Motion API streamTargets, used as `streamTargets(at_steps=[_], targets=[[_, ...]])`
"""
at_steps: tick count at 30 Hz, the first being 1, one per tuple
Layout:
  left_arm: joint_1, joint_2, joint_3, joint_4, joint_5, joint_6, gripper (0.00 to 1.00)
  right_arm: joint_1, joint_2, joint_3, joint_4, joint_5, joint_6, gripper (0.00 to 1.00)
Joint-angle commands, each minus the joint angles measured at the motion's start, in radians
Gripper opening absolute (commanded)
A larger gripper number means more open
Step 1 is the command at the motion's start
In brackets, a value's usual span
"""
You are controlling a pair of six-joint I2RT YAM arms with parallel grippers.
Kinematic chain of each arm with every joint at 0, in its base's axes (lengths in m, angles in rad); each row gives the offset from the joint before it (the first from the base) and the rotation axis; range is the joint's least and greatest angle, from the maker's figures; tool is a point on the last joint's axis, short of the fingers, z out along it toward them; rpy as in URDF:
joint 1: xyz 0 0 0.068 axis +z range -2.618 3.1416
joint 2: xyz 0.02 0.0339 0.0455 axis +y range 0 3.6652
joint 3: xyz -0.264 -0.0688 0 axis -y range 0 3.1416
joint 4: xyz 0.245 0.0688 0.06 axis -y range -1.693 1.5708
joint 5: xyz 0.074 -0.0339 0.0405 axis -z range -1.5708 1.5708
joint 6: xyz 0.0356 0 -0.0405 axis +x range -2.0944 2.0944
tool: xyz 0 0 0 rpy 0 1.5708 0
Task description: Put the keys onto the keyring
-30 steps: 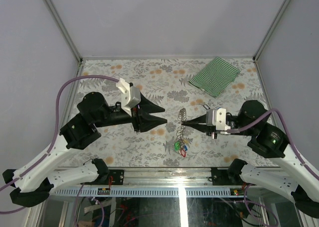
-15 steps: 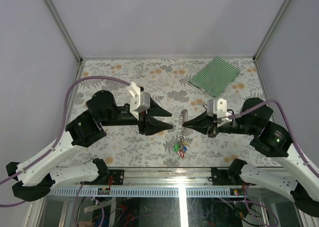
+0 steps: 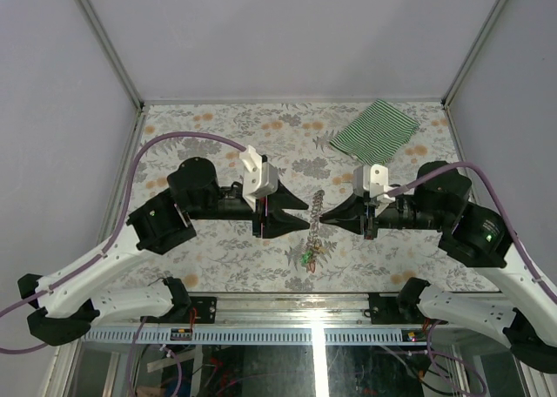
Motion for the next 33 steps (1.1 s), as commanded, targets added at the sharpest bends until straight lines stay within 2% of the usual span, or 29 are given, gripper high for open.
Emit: streamTargets(at_steps=[1, 12, 33], targets=[[-0.016, 0.005, 0.028, 0.018, -0.001, 0.017, 0.38, 0.003, 0.015, 0.078, 0.001, 0.002, -0.015, 0.00], [-0.026, 0.019, 0.024, 0.015, -0.010, 0.021, 0.34, 0.005, 0.061, 0.122, -0.052, -0.016, -0.037, 0.00], [-0.041, 0.048, 0.026, -0.007, -0.027, 0.031, 0.24, 0.004, 0.076, 0.113, -0.046, -0.063, -0.050, 0.00]])
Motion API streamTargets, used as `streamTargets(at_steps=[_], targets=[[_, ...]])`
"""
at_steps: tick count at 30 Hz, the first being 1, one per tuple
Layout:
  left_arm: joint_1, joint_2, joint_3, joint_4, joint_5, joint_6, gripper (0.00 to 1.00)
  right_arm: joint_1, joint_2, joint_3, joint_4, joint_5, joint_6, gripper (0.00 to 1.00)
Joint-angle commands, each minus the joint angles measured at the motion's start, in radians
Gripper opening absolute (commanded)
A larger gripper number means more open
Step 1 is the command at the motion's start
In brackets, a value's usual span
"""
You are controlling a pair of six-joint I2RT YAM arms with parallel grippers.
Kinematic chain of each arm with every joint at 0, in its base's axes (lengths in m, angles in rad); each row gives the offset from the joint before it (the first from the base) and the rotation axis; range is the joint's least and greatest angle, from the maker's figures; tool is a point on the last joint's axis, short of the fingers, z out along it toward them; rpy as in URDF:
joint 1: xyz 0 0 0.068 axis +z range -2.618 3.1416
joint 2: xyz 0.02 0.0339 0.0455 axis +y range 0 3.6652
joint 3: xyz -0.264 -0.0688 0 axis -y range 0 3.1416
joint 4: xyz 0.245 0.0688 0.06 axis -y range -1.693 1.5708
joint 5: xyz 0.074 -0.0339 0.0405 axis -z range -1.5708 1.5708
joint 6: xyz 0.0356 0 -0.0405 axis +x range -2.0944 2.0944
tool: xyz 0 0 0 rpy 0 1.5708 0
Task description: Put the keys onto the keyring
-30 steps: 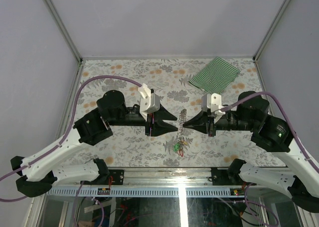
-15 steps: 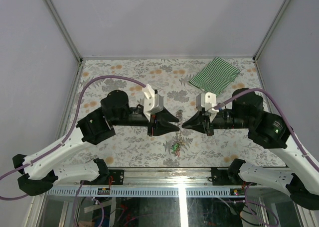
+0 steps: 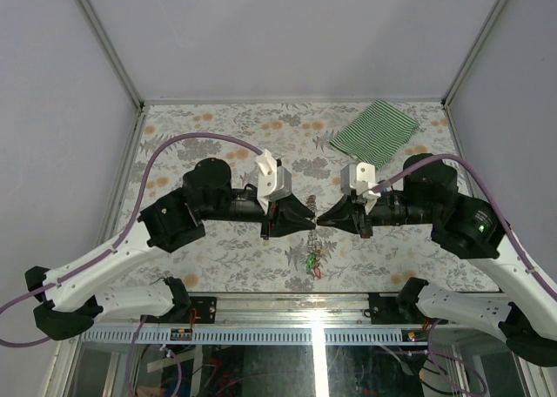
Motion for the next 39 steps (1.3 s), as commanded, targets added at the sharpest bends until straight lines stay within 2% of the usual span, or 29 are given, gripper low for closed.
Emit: streamTargets(at_steps=[1, 5, 11, 15, 17, 23, 31, 39], targets=[[-0.009, 0.000, 0.027, 0.012, -0.020, 0.014, 0.23, 0.004, 0.000, 0.044, 0.059, -0.037, -0.007, 0.00], [-0.011, 0.006, 0.032, 0.012, -0.025, 0.012, 0.18, 0.005, 0.000, 0.041, 0.061, -0.047, -0.008, 0.00], [-0.012, 0.003, 0.032, 0.017, -0.027, -0.005, 0.01, 0.004, -0.006, 0.037, 0.069, -0.059, -0.004, 0.00], [-0.012, -0.022, 0.011, 0.055, -0.034, -0.033, 0.00, 0.005, -0.027, 0.015, 0.107, -0.059, 0.010, 0.06], [-0.012, -0.049, -0.015, 0.105, -0.040, -0.058, 0.00, 0.004, -0.055, -0.011, 0.152, -0.060, 0.031, 0.17], [-0.012, -0.127, -0.101, 0.263, -0.050, -0.153, 0.00, 0.004, -0.141, -0.148, 0.375, -0.076, 0.128, 0.31], [-0.012, -0.218, -0.203, 0.468, -0.069, -0.269, 0.00, 0.005, -0.201, -0.305, 0.659, -0.090, 0.262, 0.35], [-0.013, -0.216, -0.201, 0.486, -0.056, -0.287, 0.00, 0.004, -0.196, -0.369, 0.855, -0.090, 0.329, 0.38]])
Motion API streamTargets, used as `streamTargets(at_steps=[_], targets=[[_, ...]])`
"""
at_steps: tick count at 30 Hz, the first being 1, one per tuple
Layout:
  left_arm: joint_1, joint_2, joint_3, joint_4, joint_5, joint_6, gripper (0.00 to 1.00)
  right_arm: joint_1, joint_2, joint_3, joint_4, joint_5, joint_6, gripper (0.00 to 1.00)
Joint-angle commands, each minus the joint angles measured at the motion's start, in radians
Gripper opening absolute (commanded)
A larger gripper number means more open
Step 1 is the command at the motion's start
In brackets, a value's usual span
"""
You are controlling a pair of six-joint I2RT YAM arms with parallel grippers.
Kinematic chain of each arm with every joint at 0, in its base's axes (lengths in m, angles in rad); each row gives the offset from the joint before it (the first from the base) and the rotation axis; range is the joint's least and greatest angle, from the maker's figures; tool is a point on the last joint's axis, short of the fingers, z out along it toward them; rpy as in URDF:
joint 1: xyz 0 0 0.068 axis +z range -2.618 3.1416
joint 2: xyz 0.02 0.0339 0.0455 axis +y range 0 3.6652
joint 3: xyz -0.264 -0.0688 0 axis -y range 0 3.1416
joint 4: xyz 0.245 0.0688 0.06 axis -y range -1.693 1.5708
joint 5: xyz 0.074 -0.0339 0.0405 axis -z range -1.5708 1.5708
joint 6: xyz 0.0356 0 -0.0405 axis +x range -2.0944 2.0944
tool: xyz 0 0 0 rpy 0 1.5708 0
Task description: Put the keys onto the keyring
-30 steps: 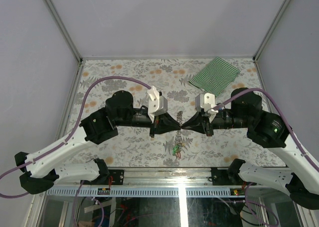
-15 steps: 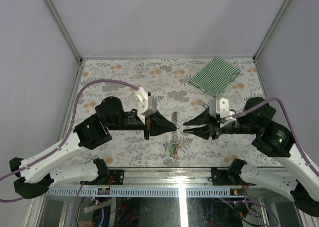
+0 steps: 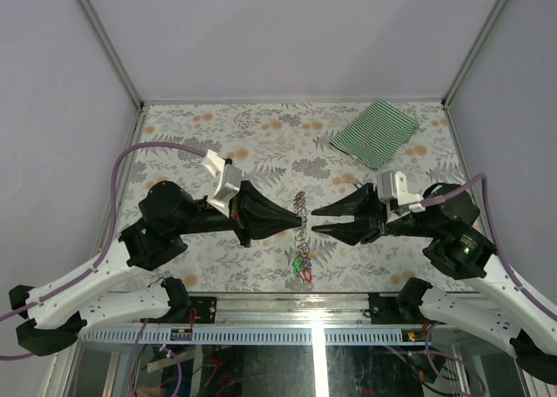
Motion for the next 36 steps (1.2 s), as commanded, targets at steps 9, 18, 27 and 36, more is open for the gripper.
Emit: streamTargets(at_steps=[9, 18, 27, 36], targets=[[-0.006, 0.012, 0.008, 0.141, -0.004, -0.025, 0.00, 0.004, 0.014, -0.012, 0.216, -0.034, 0.057, 0.34], [-0.007, 0.019, 0.015, 0.141, 0.003, -0.027, 0.00, 0.004, 0.019, -0.022, 0.199, -0.046, 0.050, 0.29], [-0.007, 0.022, 0.017, 0.141, 0.002, -0.027, 0.00, 0.005, 0.028, -0.021, 0.195, -0.050, 0.048, 0.23], [-0.006, 0.023, 0.019, 0.138, 0.001, -0.024, 0.00, 0.005, 0.039, -0.018, 0.193, -0.052, 0.046, 0.05]])
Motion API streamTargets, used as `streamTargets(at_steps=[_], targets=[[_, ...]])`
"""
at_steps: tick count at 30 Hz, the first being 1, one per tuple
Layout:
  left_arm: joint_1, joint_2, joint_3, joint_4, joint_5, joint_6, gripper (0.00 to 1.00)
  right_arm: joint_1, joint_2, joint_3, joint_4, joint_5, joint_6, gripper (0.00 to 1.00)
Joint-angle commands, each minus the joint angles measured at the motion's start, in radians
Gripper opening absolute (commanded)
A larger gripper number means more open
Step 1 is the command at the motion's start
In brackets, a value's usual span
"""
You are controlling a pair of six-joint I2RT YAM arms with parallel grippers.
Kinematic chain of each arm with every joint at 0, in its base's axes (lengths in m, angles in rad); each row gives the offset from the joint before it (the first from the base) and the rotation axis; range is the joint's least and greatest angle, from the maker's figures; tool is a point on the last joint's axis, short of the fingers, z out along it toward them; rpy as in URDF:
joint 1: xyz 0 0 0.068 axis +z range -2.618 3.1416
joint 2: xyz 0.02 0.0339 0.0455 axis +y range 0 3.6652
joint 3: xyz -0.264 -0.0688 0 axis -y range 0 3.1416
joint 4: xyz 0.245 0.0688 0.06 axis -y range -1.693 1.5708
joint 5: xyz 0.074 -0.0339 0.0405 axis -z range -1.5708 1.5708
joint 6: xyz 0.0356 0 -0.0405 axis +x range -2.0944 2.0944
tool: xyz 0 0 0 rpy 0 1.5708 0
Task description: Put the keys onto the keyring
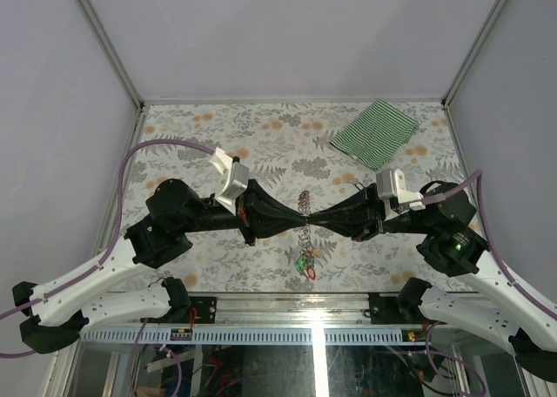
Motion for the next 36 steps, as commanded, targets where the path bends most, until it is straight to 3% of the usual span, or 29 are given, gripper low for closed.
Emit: streamTargets(at_steps=[1, 7, 13, 17, 28, 36], targets=[[-0.006, -0.008, 0.020, 0.119, -0.002, -0.003, 0.00, 0.005, 0.009, 0.010, 0.040, -0.014, -0.003, 0.02], [-0.006, -0.005, 0.027, 0.108, -0.005, 0.003, 0.01, 0.004, 0.007, -0.005, 0.088, -0.011, -0.011, 0.00], [-0.006, -0.019, 0.038, 0.054, -0.034, 0.030, 0.18, 0.004, -0.013, 0.005, 0.076, 0.004, -0.097, 0.00], [-0.007, -0.039, 0.049, 0.002, -0.065, 0.055, 0.23, 0.004, -0.036, -0.003, 0.062, 0.011, -0.194, 0.00], [-0.006, -0.075, 0.072, -0.101, -0.088, 0.080, 0.24, 0.004, -0.052, 0.013, -0.005, -0.006, -0.456, 0.00], [-0.006, -0.079, 0.069, -0.124, -0.074, 0.091, 0.26, 0.005, -0.068, -0.013, -0.002, -0.015, -0.551, 0.00]])
